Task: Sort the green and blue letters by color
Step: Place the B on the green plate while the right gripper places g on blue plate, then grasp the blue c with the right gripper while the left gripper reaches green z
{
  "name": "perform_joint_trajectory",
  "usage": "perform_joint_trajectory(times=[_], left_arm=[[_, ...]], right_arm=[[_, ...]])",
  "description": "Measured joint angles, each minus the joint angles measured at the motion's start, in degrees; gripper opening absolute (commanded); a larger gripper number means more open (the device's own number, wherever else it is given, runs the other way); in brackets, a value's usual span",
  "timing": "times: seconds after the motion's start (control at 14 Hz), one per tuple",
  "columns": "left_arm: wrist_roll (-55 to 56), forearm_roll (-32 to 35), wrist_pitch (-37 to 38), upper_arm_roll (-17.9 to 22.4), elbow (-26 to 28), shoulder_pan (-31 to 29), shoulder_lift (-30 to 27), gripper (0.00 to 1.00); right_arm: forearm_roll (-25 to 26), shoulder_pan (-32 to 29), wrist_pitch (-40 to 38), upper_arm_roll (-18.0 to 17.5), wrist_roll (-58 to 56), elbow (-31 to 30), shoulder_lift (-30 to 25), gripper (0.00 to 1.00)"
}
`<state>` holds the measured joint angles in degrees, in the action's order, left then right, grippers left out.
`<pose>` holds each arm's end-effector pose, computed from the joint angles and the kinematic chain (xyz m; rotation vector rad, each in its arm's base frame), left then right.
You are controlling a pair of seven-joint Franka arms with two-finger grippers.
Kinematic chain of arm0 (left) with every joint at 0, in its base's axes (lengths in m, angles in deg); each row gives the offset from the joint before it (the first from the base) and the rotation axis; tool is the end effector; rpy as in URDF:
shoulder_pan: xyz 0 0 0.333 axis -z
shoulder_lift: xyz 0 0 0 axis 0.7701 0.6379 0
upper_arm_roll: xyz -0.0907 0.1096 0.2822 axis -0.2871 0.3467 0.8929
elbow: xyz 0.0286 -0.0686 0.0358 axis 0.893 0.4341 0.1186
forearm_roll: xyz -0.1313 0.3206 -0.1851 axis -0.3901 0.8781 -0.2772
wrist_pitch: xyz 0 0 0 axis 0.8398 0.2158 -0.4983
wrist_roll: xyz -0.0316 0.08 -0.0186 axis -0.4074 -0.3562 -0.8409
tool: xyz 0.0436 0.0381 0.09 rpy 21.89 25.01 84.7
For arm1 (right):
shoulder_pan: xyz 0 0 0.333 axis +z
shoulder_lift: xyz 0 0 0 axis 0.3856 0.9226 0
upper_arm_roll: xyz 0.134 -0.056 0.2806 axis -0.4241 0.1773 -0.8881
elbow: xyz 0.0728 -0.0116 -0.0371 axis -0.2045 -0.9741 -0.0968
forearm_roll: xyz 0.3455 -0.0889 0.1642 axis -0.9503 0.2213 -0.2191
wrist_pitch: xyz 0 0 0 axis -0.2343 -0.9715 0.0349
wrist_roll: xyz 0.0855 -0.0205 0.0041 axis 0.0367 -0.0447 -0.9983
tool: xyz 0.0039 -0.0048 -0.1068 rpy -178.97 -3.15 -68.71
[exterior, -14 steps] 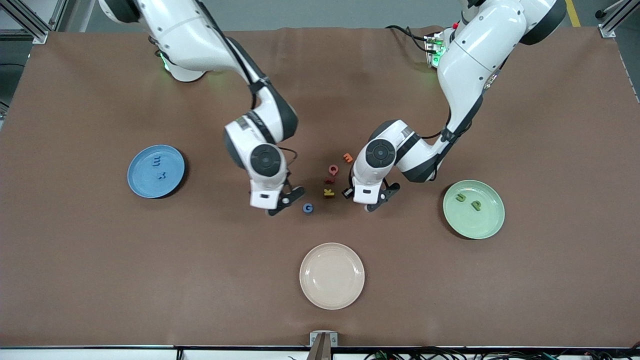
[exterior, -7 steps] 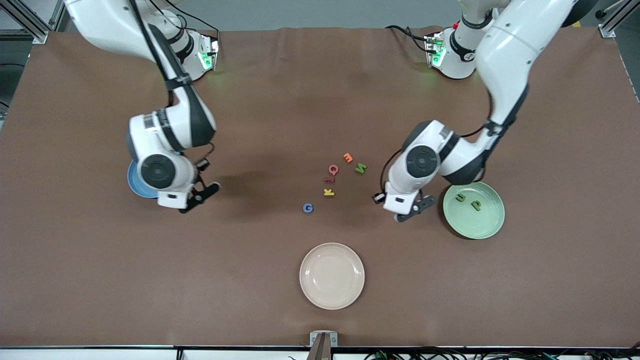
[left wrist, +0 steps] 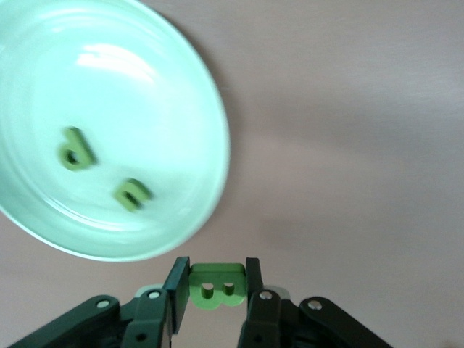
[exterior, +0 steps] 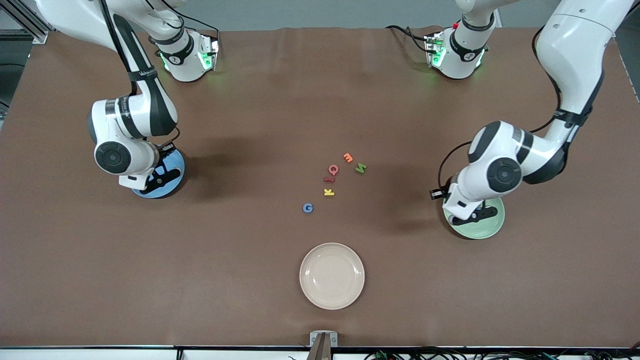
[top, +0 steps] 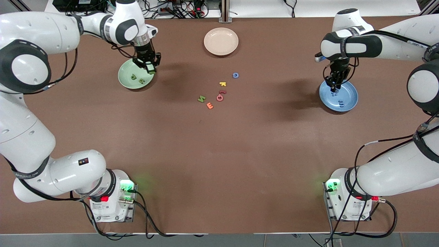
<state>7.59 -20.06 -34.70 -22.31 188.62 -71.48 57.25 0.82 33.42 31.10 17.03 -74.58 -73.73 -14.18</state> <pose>0.5909 -0.1393 0.2573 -3.0840 -0.2879 0.3121 0.5039 0.0412 0.2615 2.8669 0.7706 -0.7135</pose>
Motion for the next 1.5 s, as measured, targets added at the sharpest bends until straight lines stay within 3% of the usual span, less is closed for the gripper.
perform_joint_trajectory(times=[0.29,0.43,0.78,1.0,1.28,1.5], left_arm=[[-7.79,4.80,-0.12,-0.09,1.67,-5.52,-0.67,0.22],[-11.89,5.71,-1.24,-0.08,2.14,-8.24,-0.63,0.22],[-17.67,9.82,-6.82,-0.07,2.81,-12.00,1.61,0.23],[-19.07,11.92,-10.18,-0.04,2.83,-12.75,3.60,0.23],[-19.46,14.30,-10.83,-0.03,2.84,-13.75,4.89,0.25],[-20.18,14.31,-10.89,-0.04,2.85,-13.82,5.07,0.51]], right_arm=[[-0.35,-0.11,0.23,-0.56,1.00,0.01,-0.91,1.00],[-3.24,0.20,0.95,-1.16,5.32,0.52,-1.36,1.00],[-10.27,10.53,1.37,-2.31,27.54,8.82,-0.40,1.00],[-17.12,15.70,2.16,-2.45,33.43,17.06,5.49,0.99],[-19.14,22.04,6.77,-2.51,35.36,30.59,17.94,0.99],[-19.21,25.51,13.74,-2.52,37.06,34.59,24.57,0.97]])
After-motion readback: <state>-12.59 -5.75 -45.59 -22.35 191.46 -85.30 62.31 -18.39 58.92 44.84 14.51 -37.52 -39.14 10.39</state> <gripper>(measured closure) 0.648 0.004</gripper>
